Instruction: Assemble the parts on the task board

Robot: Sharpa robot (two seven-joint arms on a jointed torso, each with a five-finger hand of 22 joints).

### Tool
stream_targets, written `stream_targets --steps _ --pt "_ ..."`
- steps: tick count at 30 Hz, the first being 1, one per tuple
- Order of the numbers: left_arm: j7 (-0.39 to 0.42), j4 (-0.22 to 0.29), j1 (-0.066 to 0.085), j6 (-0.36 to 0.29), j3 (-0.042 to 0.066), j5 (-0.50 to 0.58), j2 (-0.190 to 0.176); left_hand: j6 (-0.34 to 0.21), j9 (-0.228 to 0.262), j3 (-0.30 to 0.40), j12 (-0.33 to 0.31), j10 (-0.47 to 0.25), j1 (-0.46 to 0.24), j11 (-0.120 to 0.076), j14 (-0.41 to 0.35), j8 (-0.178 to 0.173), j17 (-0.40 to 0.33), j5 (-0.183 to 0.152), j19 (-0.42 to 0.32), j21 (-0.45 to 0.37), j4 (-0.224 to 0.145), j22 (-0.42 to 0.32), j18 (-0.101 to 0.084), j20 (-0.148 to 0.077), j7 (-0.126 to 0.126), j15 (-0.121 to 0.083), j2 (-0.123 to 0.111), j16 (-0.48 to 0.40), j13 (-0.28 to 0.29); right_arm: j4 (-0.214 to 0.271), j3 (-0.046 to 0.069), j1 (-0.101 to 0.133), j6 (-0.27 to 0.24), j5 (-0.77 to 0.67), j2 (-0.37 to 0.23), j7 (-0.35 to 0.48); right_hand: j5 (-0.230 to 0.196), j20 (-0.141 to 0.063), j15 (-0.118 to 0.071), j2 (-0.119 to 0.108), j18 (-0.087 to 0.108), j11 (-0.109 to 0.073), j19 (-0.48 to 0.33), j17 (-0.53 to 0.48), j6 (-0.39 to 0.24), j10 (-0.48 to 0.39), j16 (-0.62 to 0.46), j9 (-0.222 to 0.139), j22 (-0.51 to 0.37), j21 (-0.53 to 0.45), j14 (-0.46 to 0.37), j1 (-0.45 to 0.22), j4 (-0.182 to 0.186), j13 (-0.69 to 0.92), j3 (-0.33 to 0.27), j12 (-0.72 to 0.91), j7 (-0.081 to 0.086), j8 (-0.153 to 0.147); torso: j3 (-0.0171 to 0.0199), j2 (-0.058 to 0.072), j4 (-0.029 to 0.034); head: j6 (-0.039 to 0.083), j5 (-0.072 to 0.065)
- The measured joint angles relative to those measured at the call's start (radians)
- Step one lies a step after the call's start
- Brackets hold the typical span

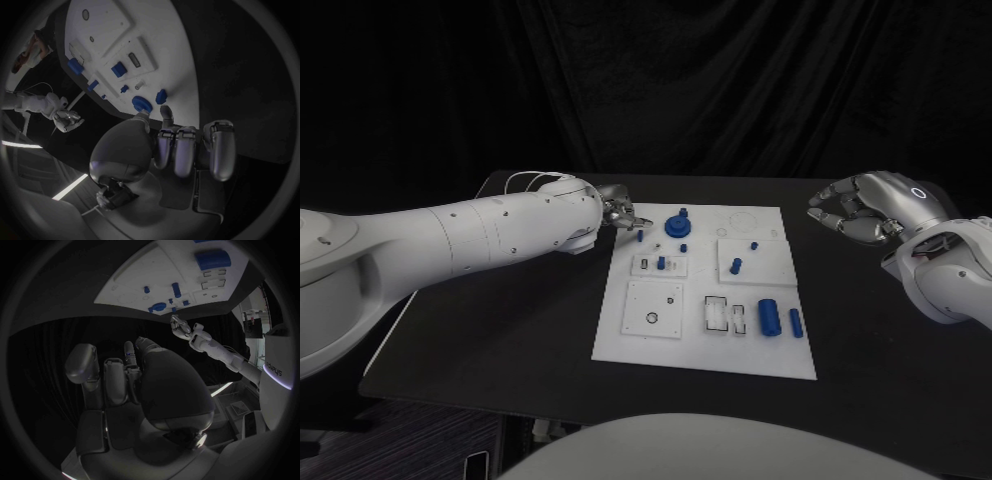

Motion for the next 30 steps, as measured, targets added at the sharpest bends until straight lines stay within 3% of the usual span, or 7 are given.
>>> stream_targets --steps 11,24,30 --pt "-0.005 -0.023 -0.012 0.013 0.0 -0.001 0.015 -0.004 -0.001 0.003 0.0 0.0 0.005 0.0 0.0 -0.012 0.0 0.005 0.0 -0.004 -0.003 0.0 0.0 0.0 0.004 0.0 0.005 0.0 0.0 0.0 0.0 0.0 0.0 0.0 0.002 0.0 0.0 0.0 0.0 0.0 0.0 0.0 0.0 0.0 0.0 0.0 0.0 -0.001 0.0 0.0 0.0 0.0 0.0 0.0 0.0 0.0 0.0 0.0 0.0002 0.0 0.0001 0.0 0.0" --pt "-0.007 -0.034 -0.02 0.032 0.0 -0.002 0.023 -0.013 -0.022 0.003 0.0 0.0 0.011 0.0 0.0 -0.049 0.0 0.02 -0.004 -0.018 -0.003 0.0 0.0 -0.004 0.013 0.0 0.011 0.0 0.0 -0.002 0.0 0.0 0.0 0.0 0.005 0.0 0.004 0.0 0.0 0.0 0.0 0.0 0.0 0.0 0.0 0.0 0.0 -0.001 0.0 0.0 0.0 0.0 0.0 0.0 0.0 0.0 0.0 0.0 0.0003 0.0 0.0 0.0 0.001" --pt "-0.007 -0.035 -0.021 0.037 0.0 -0.002 0.024 -0.013 -0.035 0.003 0.0 0.0 0.031 0.0 0.0 -0.074 0.0 0.056 -0.004 -0.02 -0.003 0.0 0.0 -0.004 0.013 0.0 0.018 0.0 0.0 -0.003 0.0 0.0 0.0 0.0 0.005 -0.001 0.004 0.0 0.0 0.0 0.0 0.0 0.0 0.0 0.0 0.0 0.0 -0.001 0.0 0.0 0.0 0.0 0.0 0.0 0.006 0.0 0.0 0.0 0.0005 0.0 0.0 0.0 0.001"
